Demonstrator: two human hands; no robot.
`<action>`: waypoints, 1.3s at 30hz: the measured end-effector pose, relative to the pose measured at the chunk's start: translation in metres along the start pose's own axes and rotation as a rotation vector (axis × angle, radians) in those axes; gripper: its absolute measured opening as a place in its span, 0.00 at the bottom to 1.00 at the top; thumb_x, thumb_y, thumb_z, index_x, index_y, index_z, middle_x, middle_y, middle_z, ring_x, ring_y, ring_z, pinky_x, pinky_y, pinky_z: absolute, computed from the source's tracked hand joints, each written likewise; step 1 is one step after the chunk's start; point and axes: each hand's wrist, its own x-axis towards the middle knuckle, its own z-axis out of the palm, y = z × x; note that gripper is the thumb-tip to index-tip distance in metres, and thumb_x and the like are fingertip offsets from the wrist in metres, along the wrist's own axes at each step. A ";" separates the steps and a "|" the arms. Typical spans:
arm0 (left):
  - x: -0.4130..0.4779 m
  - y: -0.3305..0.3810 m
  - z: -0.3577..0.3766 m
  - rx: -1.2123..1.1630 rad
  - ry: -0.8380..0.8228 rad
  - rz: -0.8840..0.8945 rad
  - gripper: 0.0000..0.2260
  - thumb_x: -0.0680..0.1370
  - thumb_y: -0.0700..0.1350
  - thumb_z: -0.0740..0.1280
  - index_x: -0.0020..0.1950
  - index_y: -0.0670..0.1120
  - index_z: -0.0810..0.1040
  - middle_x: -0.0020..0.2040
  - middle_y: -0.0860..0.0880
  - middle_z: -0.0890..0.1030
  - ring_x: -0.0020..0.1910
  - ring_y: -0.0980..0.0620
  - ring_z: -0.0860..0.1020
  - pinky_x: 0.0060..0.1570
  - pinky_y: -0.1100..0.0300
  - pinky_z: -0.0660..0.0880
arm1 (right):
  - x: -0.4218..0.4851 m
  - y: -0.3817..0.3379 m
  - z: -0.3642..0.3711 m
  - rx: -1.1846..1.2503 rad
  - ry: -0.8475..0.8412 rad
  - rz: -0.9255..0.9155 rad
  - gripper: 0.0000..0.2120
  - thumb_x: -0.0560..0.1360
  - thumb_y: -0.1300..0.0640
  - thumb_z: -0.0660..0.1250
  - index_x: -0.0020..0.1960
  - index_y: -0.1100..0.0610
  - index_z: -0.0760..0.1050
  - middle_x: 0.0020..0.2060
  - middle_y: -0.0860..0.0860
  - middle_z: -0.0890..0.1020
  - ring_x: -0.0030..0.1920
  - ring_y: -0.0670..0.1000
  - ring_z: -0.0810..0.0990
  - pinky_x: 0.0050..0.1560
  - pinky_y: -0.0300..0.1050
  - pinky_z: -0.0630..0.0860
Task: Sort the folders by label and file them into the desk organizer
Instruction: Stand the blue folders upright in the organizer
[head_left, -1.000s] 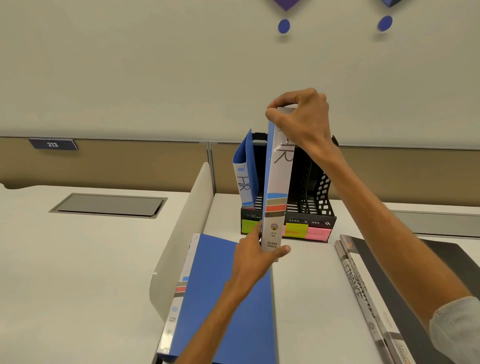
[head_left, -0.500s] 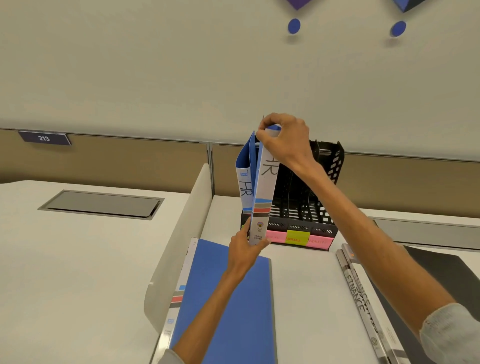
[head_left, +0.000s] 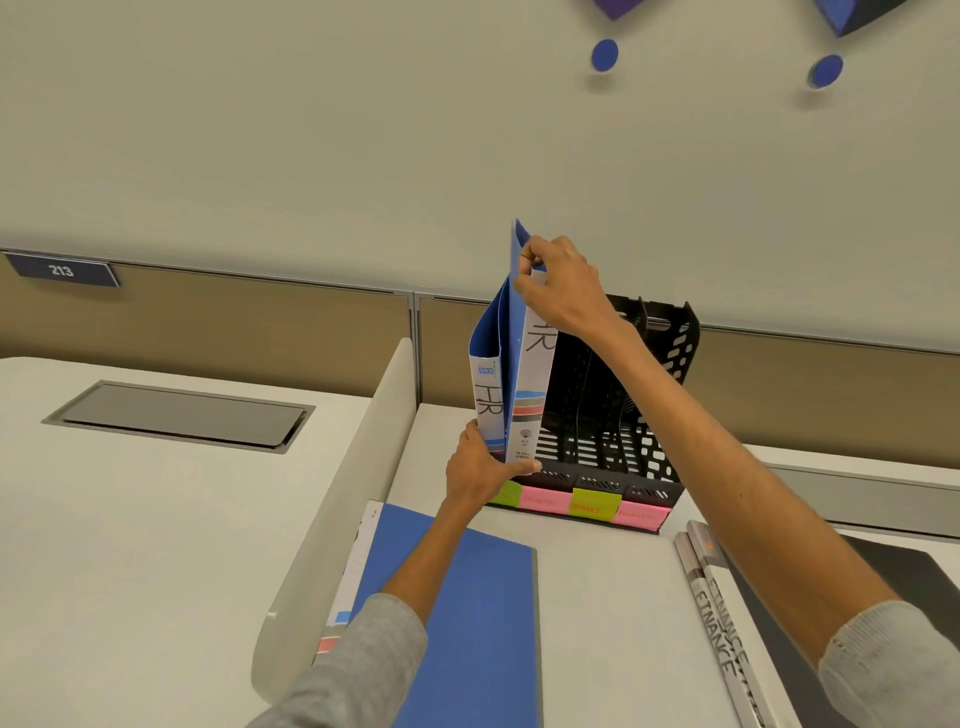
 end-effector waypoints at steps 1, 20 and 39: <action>0.004 -0.001 0.002 0.004 0.018 -0.004 0.44 0.65 0.61 0.77 0.73 0.47 0.60 0.68 0.47 0.71 0.68 0.46 0.72 0.61 0.49 0.76 | 0.002 0.003 0.003 -0.008 0.011 -0.010 0.02 0.77 0.58 0.63 0.49 0.54 0.72 0.53 0.51 0.72 0.55 0.50 0.72 0.57 0.44 0.61; 0.019 -0.017 0.016 0.115 0.219 0.050 0.38 0.65 0.69 0.72 0.62 0.44 0.66 0.60 0.47 0.78 0.56 0.47 0.80 0.50 0.57 0.79 | 0.013 0.022 0.021 0.008 0.188 -0.041 0.07 0.78 0.56 0.63 0.54 0.55 0.75 0.56 0.52 0.72 0.49 0.45 0.72 0.45 0.29 0.57; 0.015 -0.023 0.011 0.192 0.157 -0.010 0.31 0.70 0.67 0.69 0.61 0.44 0.72 0.59 0.47 0.80 0.52 0.46 0.80 0.51 0.54 0.80 | 0.012 0.017 0.020 0.024 0.143 -0.020 0.14 0.83 0.50 0.57 0.60 0.52 0.79 0.65 0.54 0.70 0.58 0.50 0.78 0.52 0.28 0.65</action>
